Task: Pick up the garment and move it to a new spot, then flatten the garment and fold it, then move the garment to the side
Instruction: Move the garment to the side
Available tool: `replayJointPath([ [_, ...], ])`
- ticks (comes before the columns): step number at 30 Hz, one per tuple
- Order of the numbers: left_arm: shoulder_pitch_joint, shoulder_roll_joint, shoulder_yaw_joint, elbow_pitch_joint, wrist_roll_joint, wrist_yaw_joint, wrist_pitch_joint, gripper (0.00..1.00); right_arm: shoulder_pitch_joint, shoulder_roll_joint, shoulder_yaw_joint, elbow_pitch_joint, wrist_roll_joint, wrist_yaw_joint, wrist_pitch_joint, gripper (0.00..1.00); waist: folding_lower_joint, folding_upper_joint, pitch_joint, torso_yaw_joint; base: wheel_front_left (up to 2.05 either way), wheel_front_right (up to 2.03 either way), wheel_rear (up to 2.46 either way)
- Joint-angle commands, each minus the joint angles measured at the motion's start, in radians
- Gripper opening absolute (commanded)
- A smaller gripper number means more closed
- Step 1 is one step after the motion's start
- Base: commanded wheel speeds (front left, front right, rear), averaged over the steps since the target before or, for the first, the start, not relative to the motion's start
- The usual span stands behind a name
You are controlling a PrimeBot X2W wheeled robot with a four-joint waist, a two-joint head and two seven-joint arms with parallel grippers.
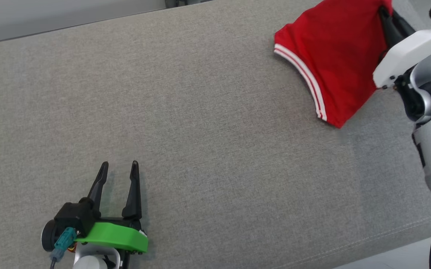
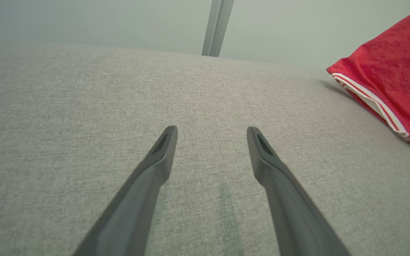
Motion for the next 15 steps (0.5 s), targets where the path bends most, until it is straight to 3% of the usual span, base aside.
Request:
replayJointPath([
  [1,-0.020,0.000,0.002,0.000,-0.007,0.002,-0.005,1.00,-0.024,-0.013,-0.011,0.022,-0.009,0.000,0.003,0.00,0.0000,-0.0001,0.009,0.023,0.00,0.00,0.00],
  [15,-0.058,-0.004,-0.017,-0.018,0.022,-0.016,-0.004,1.00,-0.167,-0.200,-0.080,0.205,-0.137,0.000,0.015,0.00,0.0000,-0.0001,0.108,0.119,0.00,0.00,0.00],
])
